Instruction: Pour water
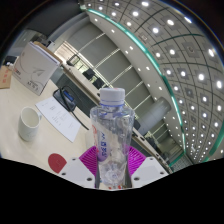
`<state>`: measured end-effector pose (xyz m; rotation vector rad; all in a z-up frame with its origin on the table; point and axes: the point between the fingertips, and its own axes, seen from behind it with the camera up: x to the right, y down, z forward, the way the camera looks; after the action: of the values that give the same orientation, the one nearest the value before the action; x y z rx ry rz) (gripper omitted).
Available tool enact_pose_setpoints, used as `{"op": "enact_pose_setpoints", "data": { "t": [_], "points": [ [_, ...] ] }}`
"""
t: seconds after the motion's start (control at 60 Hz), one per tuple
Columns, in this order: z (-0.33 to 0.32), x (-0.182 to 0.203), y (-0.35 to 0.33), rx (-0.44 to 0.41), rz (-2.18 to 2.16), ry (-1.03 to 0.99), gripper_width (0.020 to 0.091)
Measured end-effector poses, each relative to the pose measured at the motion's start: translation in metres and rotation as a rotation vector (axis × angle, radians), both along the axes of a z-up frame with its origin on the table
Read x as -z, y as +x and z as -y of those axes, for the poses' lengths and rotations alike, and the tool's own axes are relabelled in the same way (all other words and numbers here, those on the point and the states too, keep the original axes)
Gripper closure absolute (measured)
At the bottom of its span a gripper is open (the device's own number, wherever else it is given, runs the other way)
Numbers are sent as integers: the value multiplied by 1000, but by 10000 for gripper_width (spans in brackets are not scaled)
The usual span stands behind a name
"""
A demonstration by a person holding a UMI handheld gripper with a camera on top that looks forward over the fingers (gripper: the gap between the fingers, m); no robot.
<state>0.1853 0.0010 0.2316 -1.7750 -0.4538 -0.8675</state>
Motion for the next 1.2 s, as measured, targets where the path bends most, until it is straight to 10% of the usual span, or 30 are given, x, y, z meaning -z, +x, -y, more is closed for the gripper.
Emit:
{"op": "enact_pose_setpoints", "data": {
  "t": [0.633, 1.2],
  "points": [
    [-79, 22, -99, -167, 1254, -198, 749],
    [-72, 9, -98, -176, 808, -166, 746]
  ]
}}
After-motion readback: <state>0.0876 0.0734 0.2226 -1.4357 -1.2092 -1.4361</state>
